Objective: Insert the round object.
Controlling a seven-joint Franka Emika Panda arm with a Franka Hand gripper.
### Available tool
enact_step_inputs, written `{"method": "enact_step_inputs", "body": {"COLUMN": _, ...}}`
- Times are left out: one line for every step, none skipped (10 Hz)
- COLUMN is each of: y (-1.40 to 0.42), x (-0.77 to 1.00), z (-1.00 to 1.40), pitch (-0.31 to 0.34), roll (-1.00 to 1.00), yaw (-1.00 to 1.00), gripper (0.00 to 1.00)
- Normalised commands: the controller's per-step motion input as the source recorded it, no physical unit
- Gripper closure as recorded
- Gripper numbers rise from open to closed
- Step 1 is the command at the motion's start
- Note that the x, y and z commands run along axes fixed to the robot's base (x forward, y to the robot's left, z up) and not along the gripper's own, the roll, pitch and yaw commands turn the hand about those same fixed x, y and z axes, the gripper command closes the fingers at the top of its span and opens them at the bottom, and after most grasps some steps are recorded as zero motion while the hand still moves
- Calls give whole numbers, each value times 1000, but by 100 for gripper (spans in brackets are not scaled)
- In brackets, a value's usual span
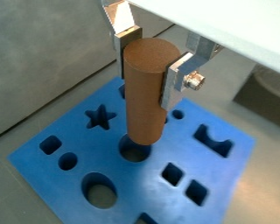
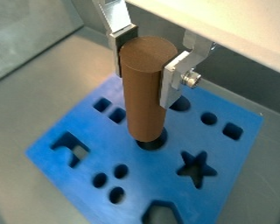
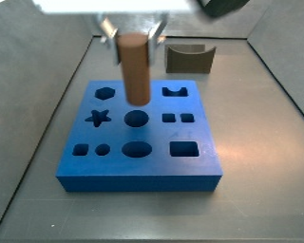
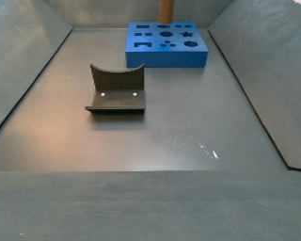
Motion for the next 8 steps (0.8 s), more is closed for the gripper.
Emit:
{"method": "enact_step_inputs", "body": {"y": -103, "x": -231, "z": -577, "pitch": -69, "roll": 0, "yaw": 0, "gripper": 100}}
{"method": "enact_step_inputs", "body": {"y": -106, "x": -51, "z": -517, "pitch": -84, "roll": 0, "yaw": -20, "gripper": 100}}
{"method": "enact_step_inputs", "body": {"y": -83, "x": 49, "z": -480, "pitch": -34, "roll": -57, "yaw": -63, "gripper": 100}}
{"method": "enact_step_inputs", "body": {"y": -29, "x": 151, "z": -383, "pitch": 0, "roll": -19, "yaw": -103, "gripper": 100}}
{"method": "enact_step_inputs", "body": {"y": 0, "x": 129, "z": -294, "pitch": 0, "roll": 0, "yaw": -103, "gripper": 100}}
{"method": "enact_step_inputs", "body": {"y": 0, "x": 194, "z": -306, "pitch": 9, "roll": 0, "yaw": -91, "gripper": 100}}
{"method": "enact_step_inputs", "body": {"y": 0, "x": 340, "z": -357, "pitch": 36, "roll": 6, "yaw": -71, "gripper": 100}}
{"method": "enact_step_inputs", "body": {"y": 0, "x": 423, "z": -394, "pitch": 47, "roll": 13, "yaw": -69, "gripper": 100}}
